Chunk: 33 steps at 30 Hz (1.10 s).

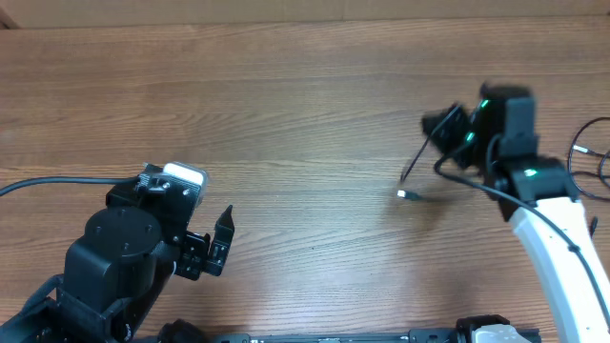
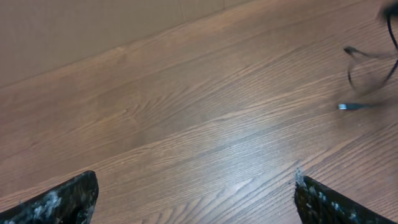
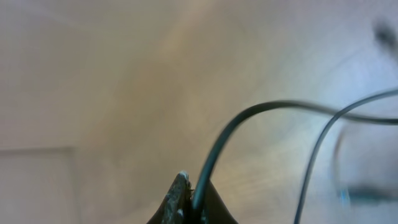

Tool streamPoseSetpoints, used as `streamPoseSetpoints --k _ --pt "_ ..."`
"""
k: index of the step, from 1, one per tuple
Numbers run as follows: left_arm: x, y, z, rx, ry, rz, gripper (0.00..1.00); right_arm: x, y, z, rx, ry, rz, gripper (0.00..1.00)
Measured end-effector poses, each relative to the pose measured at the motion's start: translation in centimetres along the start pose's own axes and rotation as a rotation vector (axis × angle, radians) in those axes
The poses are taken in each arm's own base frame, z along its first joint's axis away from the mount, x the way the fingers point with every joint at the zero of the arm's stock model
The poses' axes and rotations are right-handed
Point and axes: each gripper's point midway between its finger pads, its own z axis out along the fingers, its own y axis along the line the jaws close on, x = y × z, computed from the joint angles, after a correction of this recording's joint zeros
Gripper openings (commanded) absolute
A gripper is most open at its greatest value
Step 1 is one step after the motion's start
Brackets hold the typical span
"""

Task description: Untangle cables

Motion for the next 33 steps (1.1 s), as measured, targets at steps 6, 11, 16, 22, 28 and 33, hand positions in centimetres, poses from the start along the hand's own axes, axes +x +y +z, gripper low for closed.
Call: streamPoseSetpoints --k 6,11,16,22,28,33 --pt "0.0 0.0 0.0 0.0 0.0 0.0 1.0 -11.5 8.8 -8.2 -0.126 -0.518 -0.144 0.04" --pt "0.0 0.0 0.0 0.0 0.0 0.0 1.0 -16.4 11.1 -12.6 -0.105 -0.838 -0.29 0.04" --pt "0.0 0.0 0.0 0.0 0.001 0.0 1.0 -21.4 10.0 -15.7 0.101 -1.131 -0.385 0.04" --pt "0.0 0.0 0.0 0.0 0.0 0.0 1.0 -27.1 1.4 -13.6 0.421 -1.176 -0.339 0.04" --pt "0.0 0.0 0.0 0.0 0.0 0.0 1.0 -30.5 -8.4 -12.8 0.685 -1.111 -0.278 0.04" --pt "0.0 0.0 0.0 0.0 0.0 0.0 0.99 -30.3 -16.2 -9.6 0.809 -0.897 -0.25 0.06"
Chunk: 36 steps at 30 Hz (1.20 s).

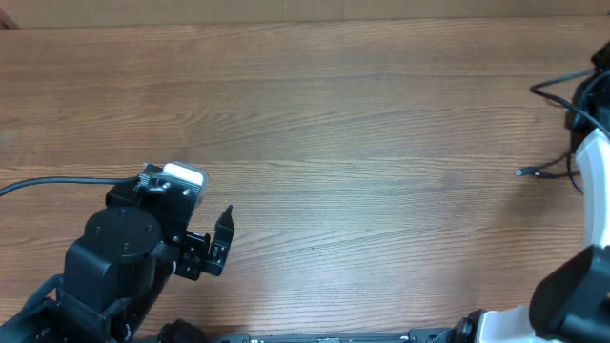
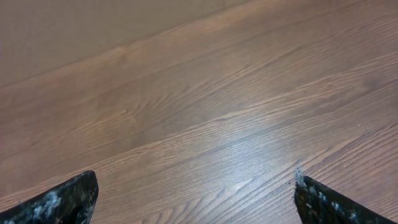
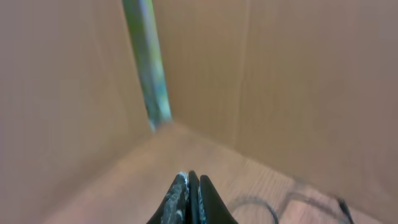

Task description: Untangle cables

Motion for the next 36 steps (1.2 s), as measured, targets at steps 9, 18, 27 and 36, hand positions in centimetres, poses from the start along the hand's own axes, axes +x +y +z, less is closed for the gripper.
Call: streamPoseSetpoints --k 9,18,27,36 --pt "0.0 0.0 0.0 0.0 0.0 0.0 1.0 13.7 1.1 3.4 -0.221 0.477 -0.043 1.0" --pt "0.0 0.0 0.0 0.0 0.0 0.0 1.0 17.3 4.3 -0.4 -0.461 0.704 0.004 1.0" --pt "0.0 0.0 0.0 0.0 0.0 0.0 1.0 21.9 7.5 -9.2 -0.7 1.087 0.073 1.0" --pt "0.0 0.0 0.0 0.0 0.0 0.0 1.0 27.5 15.1 -24.4 -0.939 1.352 -0.227 1.0"
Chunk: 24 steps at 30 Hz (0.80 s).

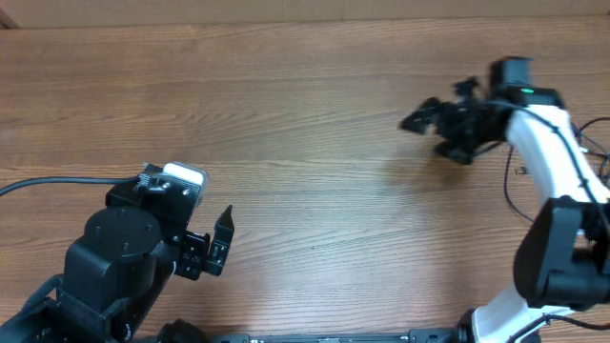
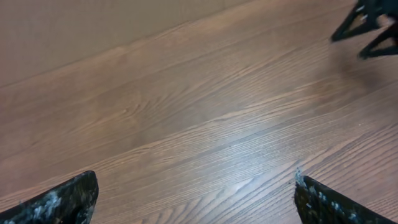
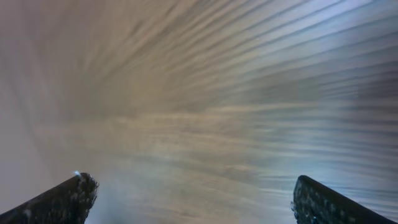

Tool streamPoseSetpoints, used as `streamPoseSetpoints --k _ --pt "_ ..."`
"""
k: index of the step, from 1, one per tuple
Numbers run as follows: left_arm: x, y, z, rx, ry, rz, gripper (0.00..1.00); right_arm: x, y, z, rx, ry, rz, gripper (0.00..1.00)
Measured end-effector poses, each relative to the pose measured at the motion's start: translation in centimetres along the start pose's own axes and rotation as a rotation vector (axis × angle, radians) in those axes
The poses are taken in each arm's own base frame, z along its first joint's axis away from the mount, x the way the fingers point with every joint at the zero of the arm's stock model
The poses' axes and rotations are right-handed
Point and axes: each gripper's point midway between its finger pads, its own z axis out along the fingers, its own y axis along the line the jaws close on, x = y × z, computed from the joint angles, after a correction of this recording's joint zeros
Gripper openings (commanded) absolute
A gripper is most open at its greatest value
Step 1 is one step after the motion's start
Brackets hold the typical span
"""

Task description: Untangle cables

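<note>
Thin black cables (image 1: 600, 143) lie bunched at the table's far right edge. One small plug end (image 1: 520, 171) rests on the wood beside my right arm. My right gripper (image 1: 424, 136) hovers over the table's right-centre, pointing left. It is open, and its wrist view shows only blurred wood between the fingers (image 3: 186, 186). My left gripper (image 1: 221, 238) is open at the near left over bare wood (image 2: 196, 186). The left wrist view also catches the right gripper (image 2: 347, 48) at its top right corner.
The wooden table (image 1: 305, 114) fills the overhead view. A cardboard wall (image 2: 93, 31) stands along its far side. The left arm's grey supply cable (image 1: 57, 181) runs off the left edge.
My right gripper was shut at the far right edge, facing the cardboard corner. It is now open and further left over the table, holding nothing. The left arm has not moved.
At first my right gripper was shut on a black cable, held above the right-centre with a plug trailing on the wood. Then it stood shut at the far right edge, the plug lying further right. Now it is open, with the cables left at the right.
</note>
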Motion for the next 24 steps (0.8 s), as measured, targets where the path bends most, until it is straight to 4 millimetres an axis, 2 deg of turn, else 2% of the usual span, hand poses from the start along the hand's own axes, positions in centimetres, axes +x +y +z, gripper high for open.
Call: streamPoseSetpoints --k 4,7,9,10,15,17,24 --pt "0.0 0.0 0.0 0.0 0.0 0.0 1.0 4.1 3.1 3.5 0.124 0.1 -0.1 1.0" --pt "0.0 0.0 0.0 0.0 -0.001 0.0 1.0 5.6 3.6 4.5 0.337 0.04 -0.152 1.0" --pt "0.0 0.0 0.0 0.0 0.0 0.0 1.0 6.1 5.1 3.8 0.399 -0.03 -0.216 1.0" --pt "0.0 0.0 0.0 0.0 0.0 0.0 1.0 6.4 6.8 2.9 0.413 -0.098 -0.264 1.0" --pt "0.0 0.0 0.0 0.0 0.0 0.0 1.0 7.8 11.6 -1.1 0.375 -0.285 -0.362 1.0" --pt "0.0 0.0 0.0 0.0 0.0 0.0 1.0 7.5 11.8 -1.9 0.38 -0.321 -0.359 1.0" --pt "0.0 0.0 0.0 0.0 0.0 0.0 1.0 7.2 11.4 -1.7 0.404 -0.331 -0.343 1.0"
